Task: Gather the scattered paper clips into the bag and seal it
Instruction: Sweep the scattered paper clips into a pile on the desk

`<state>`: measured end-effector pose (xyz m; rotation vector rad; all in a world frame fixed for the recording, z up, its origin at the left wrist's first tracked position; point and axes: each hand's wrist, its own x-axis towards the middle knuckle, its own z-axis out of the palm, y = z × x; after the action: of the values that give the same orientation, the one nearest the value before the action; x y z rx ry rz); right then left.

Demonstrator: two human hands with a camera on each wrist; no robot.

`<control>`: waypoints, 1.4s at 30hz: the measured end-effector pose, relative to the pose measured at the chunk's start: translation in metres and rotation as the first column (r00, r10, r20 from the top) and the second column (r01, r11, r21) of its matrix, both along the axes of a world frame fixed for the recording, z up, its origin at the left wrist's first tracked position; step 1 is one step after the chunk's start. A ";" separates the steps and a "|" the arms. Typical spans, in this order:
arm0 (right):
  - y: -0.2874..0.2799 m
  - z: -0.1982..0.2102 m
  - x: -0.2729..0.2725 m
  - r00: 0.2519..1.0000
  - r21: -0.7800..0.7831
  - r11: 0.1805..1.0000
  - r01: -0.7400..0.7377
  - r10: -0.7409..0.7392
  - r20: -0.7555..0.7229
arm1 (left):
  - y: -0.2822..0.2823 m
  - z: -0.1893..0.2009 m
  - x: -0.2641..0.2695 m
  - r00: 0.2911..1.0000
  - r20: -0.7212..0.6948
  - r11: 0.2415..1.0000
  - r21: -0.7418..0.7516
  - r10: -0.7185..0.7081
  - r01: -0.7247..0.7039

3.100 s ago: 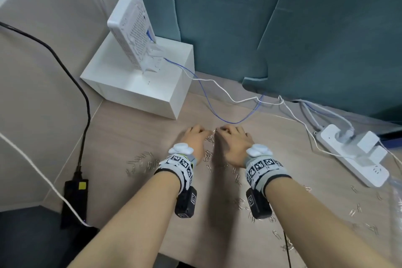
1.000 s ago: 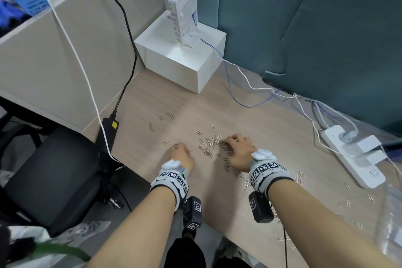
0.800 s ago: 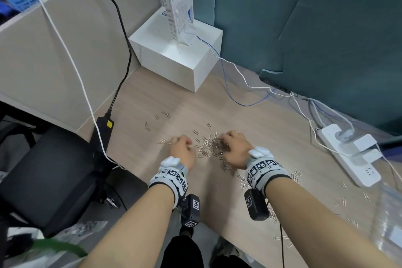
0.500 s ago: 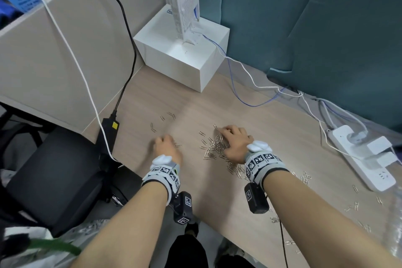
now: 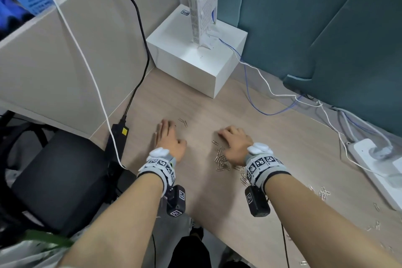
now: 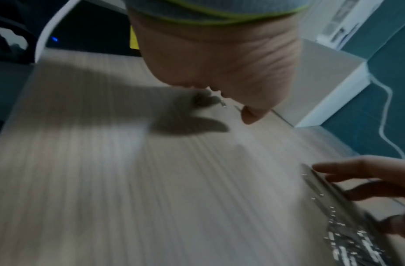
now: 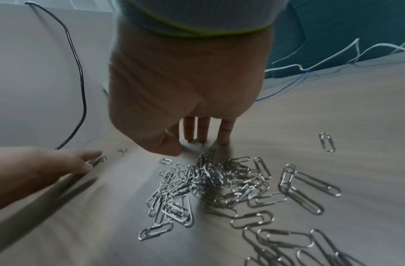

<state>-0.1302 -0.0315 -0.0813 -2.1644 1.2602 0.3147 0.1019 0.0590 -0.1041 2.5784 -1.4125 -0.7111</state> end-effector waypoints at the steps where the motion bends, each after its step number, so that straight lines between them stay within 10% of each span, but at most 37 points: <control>1: 0.000 -0.002 0.002 1.000 -0.003 1.000 0.000 0.000 -0.004 | 0.000 -0.005 0.004 0.999 -0.039 0.999 0.049 -0.012 0.014; 10: 0.004 0.001 -0.010 1.000 0.093 0.996 -0.014 0.013 0.009 | 0.001 -0.009 -0.057 0.907 -0.297 0.954 -0.104 -0.299 0.281; 15: 0.007 0.000 -0.026 0.999 0.153 0.987 -0.051 0.053 -0.009 | -0.026 -0.006 -0.036 0.963 0.040 0.955 -0.124 -0.266 0.269; 19: 0.013 0.002 -0.035 0.999 0.177 0.983 -0.039 0.040 -0.001 | -0.037 -0.015 -0.028 0.973 -0.040 0.969 0.090 -0.228 0.231; 25: 0.014 0.005 -0.049 0.992 0.180 0.981 0.067 -0.086 0.097 | -0.011 -0.013 -0.077 0.859 -0.200 0.879 -0.037 -0.472 0.475; 31: 0.008 0.003 -0.072 0.988 0.062 0.987 0.145 -0.148 0.050 | -0.036 -0.010 -0.074 0.899 0.061 0.895 -0.084 -0.434 0.438; 36: 0.012 -0.001 -0.074 0.988 0.063 0.987 0.151 -0.152 0.020 | -0.043 -0.019 -0.073 0.902 -0.099 0.903 0.048 -0.420 0.426; 42: 0.017 -0.007 -0.083 0.977 0.166 0.970 0.175 -0.191 0.091 | 0.007 -0.012 -0.130 0.743 -0.259 0.774 -0.029 -0.617 0.632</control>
<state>-0.2136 -0.0144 -0.0879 -1.8909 1.3175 0.2117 -0.0277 0.0663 -0.1161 1.9035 -2.2020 -1.1290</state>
